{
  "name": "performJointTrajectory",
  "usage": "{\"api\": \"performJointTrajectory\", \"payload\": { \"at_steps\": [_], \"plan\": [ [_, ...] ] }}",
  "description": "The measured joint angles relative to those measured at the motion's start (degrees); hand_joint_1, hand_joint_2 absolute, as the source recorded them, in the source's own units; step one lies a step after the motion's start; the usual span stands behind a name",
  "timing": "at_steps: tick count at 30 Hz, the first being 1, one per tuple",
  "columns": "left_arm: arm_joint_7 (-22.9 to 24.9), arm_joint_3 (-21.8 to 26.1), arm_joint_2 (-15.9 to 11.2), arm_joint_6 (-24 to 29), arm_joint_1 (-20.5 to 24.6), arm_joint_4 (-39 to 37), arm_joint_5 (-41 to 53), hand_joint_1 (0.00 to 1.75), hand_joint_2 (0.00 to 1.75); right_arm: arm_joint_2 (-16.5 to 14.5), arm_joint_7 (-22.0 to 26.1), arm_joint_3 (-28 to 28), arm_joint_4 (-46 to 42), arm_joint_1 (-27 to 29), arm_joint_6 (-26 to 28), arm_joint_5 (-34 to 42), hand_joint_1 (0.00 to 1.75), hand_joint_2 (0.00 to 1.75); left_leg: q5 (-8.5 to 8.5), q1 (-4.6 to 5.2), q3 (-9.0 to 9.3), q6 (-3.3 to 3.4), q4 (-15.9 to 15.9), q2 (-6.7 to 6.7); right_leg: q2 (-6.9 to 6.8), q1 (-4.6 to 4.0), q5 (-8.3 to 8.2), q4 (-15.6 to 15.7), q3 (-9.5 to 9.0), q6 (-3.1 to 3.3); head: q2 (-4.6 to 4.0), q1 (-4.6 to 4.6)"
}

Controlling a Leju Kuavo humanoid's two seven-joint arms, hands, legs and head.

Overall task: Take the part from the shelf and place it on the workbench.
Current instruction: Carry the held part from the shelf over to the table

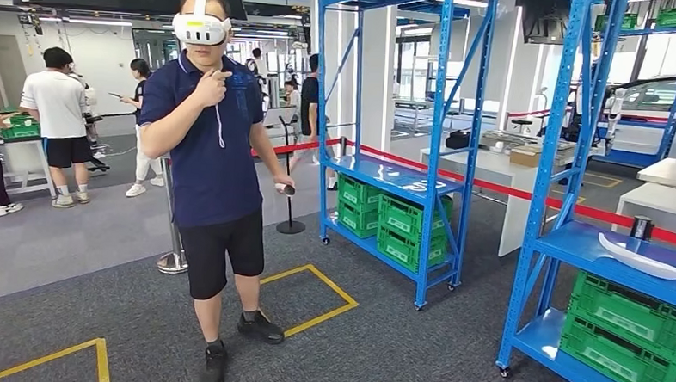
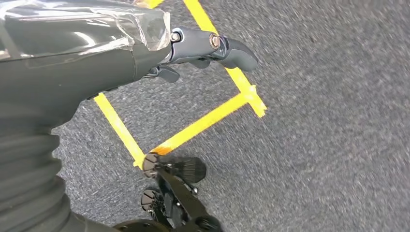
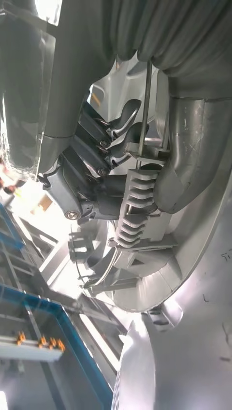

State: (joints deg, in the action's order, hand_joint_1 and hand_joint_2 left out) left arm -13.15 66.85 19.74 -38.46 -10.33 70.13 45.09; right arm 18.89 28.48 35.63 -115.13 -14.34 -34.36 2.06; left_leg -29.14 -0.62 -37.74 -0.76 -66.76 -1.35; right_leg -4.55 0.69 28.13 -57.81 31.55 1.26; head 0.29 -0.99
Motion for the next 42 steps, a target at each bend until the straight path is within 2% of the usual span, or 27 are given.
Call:
{"api": "performJointTrajectory", "payload": {
  "at_steps": [2,3,4,6,8,10,12,13,14,16,18,20,21,23,25,27,28,29,30,32,34,36,37,39,40,41,42],
  "plan": [
    [0.43,0.02,-0.07,-0.67,-0.1,0.86,-0.3,0.0,1.75,0.22,1.32,-0.39,0.07,0.13,-0.11,-0.05,1.68,1.75,2.32,0.53,3.74,0.63,7.22,-2.49,-1.08,-0.3,0.22,0.02,-0.2,-0.26,0.0,0.04],
    [0.79,-0.03,-0.09,-0.88,-0.2,1.33,-0.64,0.0,1.75,0.33,1.93,-0.7,0.13,0.27,-0.23,-0.03,1.68,1.75,2.58,0.81,4.47,0.88,8.79,-3.24,-1.62,-0.38,0.3,0.06,-0.27,-0.49,0.01,0.04],
    [1.24,-0.07,-0.11,-0.97,-0.36,1.86,-1.08,0.0,1.75,0.42,2.41,-1.05,0.18,0.43,-0.36,0.0,1.68,1.75,2.46,1.01,4.43,1.01,9.06,-3.14,-2.18,-0.43,0.36,0.16,-0.35,-0.72,0.01,0.05],
    [2.13,-0.15,-0.05,-1.1,-0.93,3.0,-1.91,0.0,1.75,0.52,2.99,-1.76,0.23,0.72,-0.63,0.04,1.68,1.75,2.98,0.93,4.86,1.38,9.93,-1.69,-2.93,-0.38,0.52,0.45,-0.79,-1.25,0.01,0.05],
    [2.86,-0.3,0.04,-1.35,-1.34,3.97,-2.57,0.0,1.75,0.61,3.13,-2.39,0.14,1.1,-0.82,-0.05,1.68,1.75,3.84,0.52,5.85,1.9,11.27,-0.1,-0.52,-0.31,1.99,-1.9,-0.04,-1.32,0.01,0.1],
    [3.35,-0.6,0.09,-1.62,-1.53,4.54,-3.14,0.0,1.75,0.69,2.95,-2.76,0.03,1.63,-0.93,-0.14,1.68,1.75,4.28,0.3,6.19,2.15,11.82,1.57,3.11,-0.19,5.18,-9.11,3.41,-0.87,0.01,0.23],
    [3.56,-0.82,0.1,-1.91,-1.73,4.85,-3.48,0.0,1.75,0.67,2.04,-2.88,-0.11,1.94,-1.03,0.06,1.68,1.75,4.29,0.34,6.1,2.13,11.76,3.47,4.31,-0.16,7.2,-15.56,6.86,-0.98,0.01,0.37],
    [3.58,-0.87,0.1,-2.16,-1.8,4.96,-3.48,0.0,1.75,0.58,1.21,-2.88,-0.24,1.99,-1.08,0.26,1.68,1.75,4.27,0.32,6.15,2.1,11.71,4.43,4.44,-0.09,6.81,-15.82,7.21,-1.38,0.01,0.37],
    [3.57,-0.89,0.1,-2.49,-1.82,5.11,-3.3,0.0,1.75,0.43,0.24,-2.87,-0.44,2.0,-1.1,0.46,1.68,1.75,4.21,0.25,6.24,1.99,11.6,5.4,4.6,0.06,5.42,-13.65,6.39,-1.95,0.02,0.39],
    [3.53,-0.88,0.08,-3.14,-1.82,5.6,-2.68,0.0,1.75,0.0,-1.42,-2.87,-0.91,2.01,-1.08,0.82,1.68,1.75,3.84,0.11,6.27,1.44,11.02,7.23,5.98,0.51,1.64,-5.48,2.75,-2.9,0.01,0.43],
    [3.47,-0.87,0.04,-3.52,-1.86,6.18,-2.17,0.0,1.75,-0.48,-2.19,-2.9,-1.34,2.02,-0.98,1.03,1.68,1.75,3.38,0.15,5.87,0.73,10.21,8.61,6.97,0.69,-0.34,-0.58,0.57,-2.53,0.01,0.45],
    [3.36,-0.69,0.02,-3.75,-1.99,6.66,-1.68,0.0,1.75,-0.89,-2.44,-2.97,-1.63,2.0,-0.92,1.19,1.68,1.75,3.27,0.06,5.32,0.29,9.91,9.47,6.32,0.48,-0.54,-0.22,0.39,-1.51,0.01,0.41],
    [3.25,-0.47,0.01,-3.83,-2.05,6.86,-1.29,0.0,1.75,-1.08,-2.47,-3.03,-1.69,1.98,-0.98,1.31,1.68,1.75,3.19,-0.04,5.13,0.14,9.72,9.12,5.85,0.47,-0.6,-0.21,0.33,-1.19,0.02,0.38],
    [2.99,-0.01,-0.03,-3.97,-2.03,7.36,-0.52,0.0,1.75,-1.49,-2.41,-3.25,-1.74,1.98,-1.2,1.63,1.68,1.75,1.83,0.0,3.92,-0.23,7.35,5.96,4.89,0.51,-0.62,-0.13,0.18,-0.51,0.02,0.2],
    [2.9,0.14,-0.05,-4.24,-1.76,7.94,-0.1,0.0,1.75,-1.73,-2.02,-3.61,-1.74,2.07,-1.45,1.9,1.68,1.75,-1.52,0.05,0.49,-0.52,0.52,2.35,3.75,0.31,-0.46,-0.1,0.08,-0.01,0.02,0.05],
    [2.9,0.23,-0.05,-4.61,-1.56,8.31,0.22,0.0,1.75,-1.81,-1.31,-4.0,-1.73,2.37,-1.67,2.03,1.68,1.75,-4.21,-0.03,-3.47,-0.57,-6.99,1.5,2.35,0.0,-0.29,-0.1,0.07,0.22,0.02,0.05],
    [2.86,0.39,-0.05,-4.73,-1.54,8.39,0.4,0.0,1.75,-1.84,-0.88,-4.18,-1.73,2.58,-1.81,2.06,1.68,1.75,-4.11,-0.02,-4.31,-0.47,-8.29,1.42,1.65,-0.16,-0.2,-0.1,0.04,0.33,0.02,0.05],
    [2.76,0.62,-0.05,-4.76,-1.55,8.47,0.66,0.0,1.75,-1.84,-0.49,-4.33,-1.72,2.77,-1.99,2.08,1.68,1.75,-2.93,0.02,-3.89,-0.27,-7.09,1.31,0.96,-0.33,-0.11,-0.1,-0.03,0.44,0.02,0.04],
    [2.63,0.89,-0.05,-4.77,-1.55,8.54,0.9,0.0,1.75,-1.85,-0.18,-4.48,-1.72,2.88,-2.19,2.09,1.68,1.75,-1.04,0.18,-2.32,0.08,-3.75,0.9,0.33,-0.51,0.01,-0.1,-0.13,0.5,0.02,0.04],
    [2.25,1.39,-0.13,-4.78,-1.4,8.68,1.18,0.0,1.75,-1.9,0.29,-4.75,-1.71,2.93,-2.6,2.12,1.68,1.75,2.15,0.97,1.98,1.19,4.74,-1.91,-0.83,-0.89,0.25,-0.07,-0.41,0.48,0.01,0.06],
    [1.92,1.69,-0.22,-4.8,-1.11,8.82,1.16,0.0,1.75,-1.97,0.68,-4.99,-1.58,2.95,-2.96,2.21,1.68,1.75,2.98,1.74,3.9,1.97,8.72,-3.68,-1.99,-1.04,0.49,0.02,-0.63,0.2,0.01,0.08],
    [1.75,1.99,-0.22,-4.8,-0.98,8.86,1.04,0.0,1.75,-2.08,1.05,-5.14,-1.34,2.93,-3.29,2.31,1.68,1.75,3.24,1.83,4.17,2.31,9.3,-2.33,-3.18,-1.07,0.67,0.28,-0.86,-0.21,0.02,0.03],
    [1.72,2.16,-0.14,-4.78,-1.02,8.85,0.95,0.0,1.75,-2.14,1.24,-5.19,-1.2,2.91,-3.45,2.33,1.68,1.75,3.62,1.69,4.58,2.41,9.88,-1.53,-2.72,-1.03,0.86,0.14,-0.93,-0.41,0.01,0.07],
    [1.7,2.37,0.02,-4.68,-0.94,8.78,0.71,0.0,1.75,-2.17,1.71,-5.27,-0.93,2.88,-3.83,2.38,1.68,1.75,4.53,1.21,5.41,2.71,11.0,0.09,0.63,-0.9,2.44,-3.07,0.44,-0.52,0.01,0.15],
    [1.79,2.35,0.09,-4.64,-0.85,8.72,0.43,0.0,1.75,-2.16,1.9,-5.29,-0.75,2.87,-4.03,2.43,1.68,1.75,4.77,1.06,5.4,2.76,11.22,0.94,2.66,-0.69,3.9,-6.65,2.19,-0.45,0.0,0.24],
    [1.98,2.32,0.09,-4.61,-0.76,8.67,0.05,0.0,1.75,-2.17,1.99,-5.3,-0.6,2.86,-4.26,2.49,1.68,1.75,4.88,0.98,5.34,2.87,11.23,1.83,3.88,-0.57,5.49,-10.9,4.39,-0.41,0.01,0.27],
    [2.25,2.29,0.1,-4.59,-0.74,8.63,-0.45,0.0,1.75,-2.2,1.9,-5.29,-0.46,2.86,-4.49,2.57,1.68,1.75,4.89,0.94,5.29,2.88,11.21,2.79,4.33,-0.43,6.66,-14.64,6.43,-0.54,0.02,0.36]
  ]
}}
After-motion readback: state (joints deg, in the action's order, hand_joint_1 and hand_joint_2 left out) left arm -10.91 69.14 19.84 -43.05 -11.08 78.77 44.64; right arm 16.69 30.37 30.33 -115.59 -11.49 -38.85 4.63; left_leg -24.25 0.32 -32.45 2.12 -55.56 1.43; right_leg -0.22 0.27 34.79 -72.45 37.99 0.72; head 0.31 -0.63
